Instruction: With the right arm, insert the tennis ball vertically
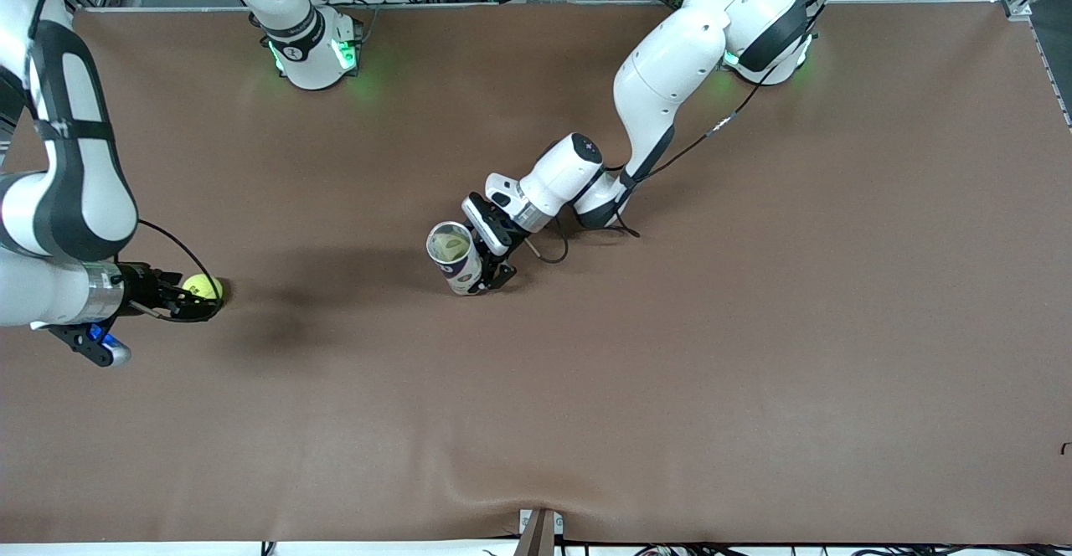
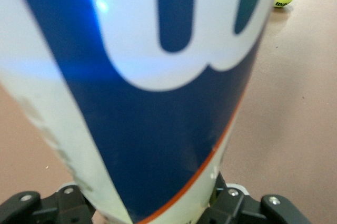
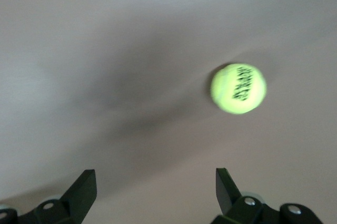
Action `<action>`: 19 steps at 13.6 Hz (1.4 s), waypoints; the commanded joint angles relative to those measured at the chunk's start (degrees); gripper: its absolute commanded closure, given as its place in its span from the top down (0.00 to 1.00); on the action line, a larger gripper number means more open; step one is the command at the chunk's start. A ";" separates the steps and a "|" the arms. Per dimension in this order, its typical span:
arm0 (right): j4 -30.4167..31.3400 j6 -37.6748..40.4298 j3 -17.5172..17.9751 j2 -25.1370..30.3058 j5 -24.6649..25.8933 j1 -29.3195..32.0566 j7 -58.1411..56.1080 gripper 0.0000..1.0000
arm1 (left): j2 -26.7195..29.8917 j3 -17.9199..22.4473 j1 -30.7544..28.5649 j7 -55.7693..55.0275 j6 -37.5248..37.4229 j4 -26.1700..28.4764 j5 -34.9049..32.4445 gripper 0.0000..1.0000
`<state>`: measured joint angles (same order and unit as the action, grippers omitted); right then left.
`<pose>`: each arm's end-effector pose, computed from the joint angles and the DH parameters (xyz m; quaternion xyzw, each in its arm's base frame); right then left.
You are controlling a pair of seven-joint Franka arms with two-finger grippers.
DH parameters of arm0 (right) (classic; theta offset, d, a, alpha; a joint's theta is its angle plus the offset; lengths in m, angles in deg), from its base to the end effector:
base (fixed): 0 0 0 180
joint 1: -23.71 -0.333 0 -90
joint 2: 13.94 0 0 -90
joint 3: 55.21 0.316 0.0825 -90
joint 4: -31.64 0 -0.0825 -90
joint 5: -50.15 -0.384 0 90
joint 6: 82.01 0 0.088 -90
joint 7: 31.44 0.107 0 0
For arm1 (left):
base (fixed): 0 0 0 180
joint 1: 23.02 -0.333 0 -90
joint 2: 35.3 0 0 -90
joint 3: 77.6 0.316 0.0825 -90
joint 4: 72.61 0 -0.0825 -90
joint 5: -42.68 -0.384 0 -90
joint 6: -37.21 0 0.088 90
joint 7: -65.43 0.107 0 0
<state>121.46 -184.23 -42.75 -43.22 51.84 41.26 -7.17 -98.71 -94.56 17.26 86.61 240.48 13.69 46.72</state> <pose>0.6507 -0.0782 0.3321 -0.9567 0.2514 0.1455 0.0164 0.4525 -0.5698 0.1356 0.7783 -0.4216 0.4097 0.2205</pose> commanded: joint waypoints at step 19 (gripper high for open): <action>15.04 -19.95 -5.78 -3.07 4.90 1.34 -7.75 0.07 | -0.66 0.08 0.33 -0.08 0.38 -0.43 1.06 0.79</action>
<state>135.70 -204.00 -49.00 -47.03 55.81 42.21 -14.56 -98.71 -94.56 17.26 86.61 240.48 13.70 46.72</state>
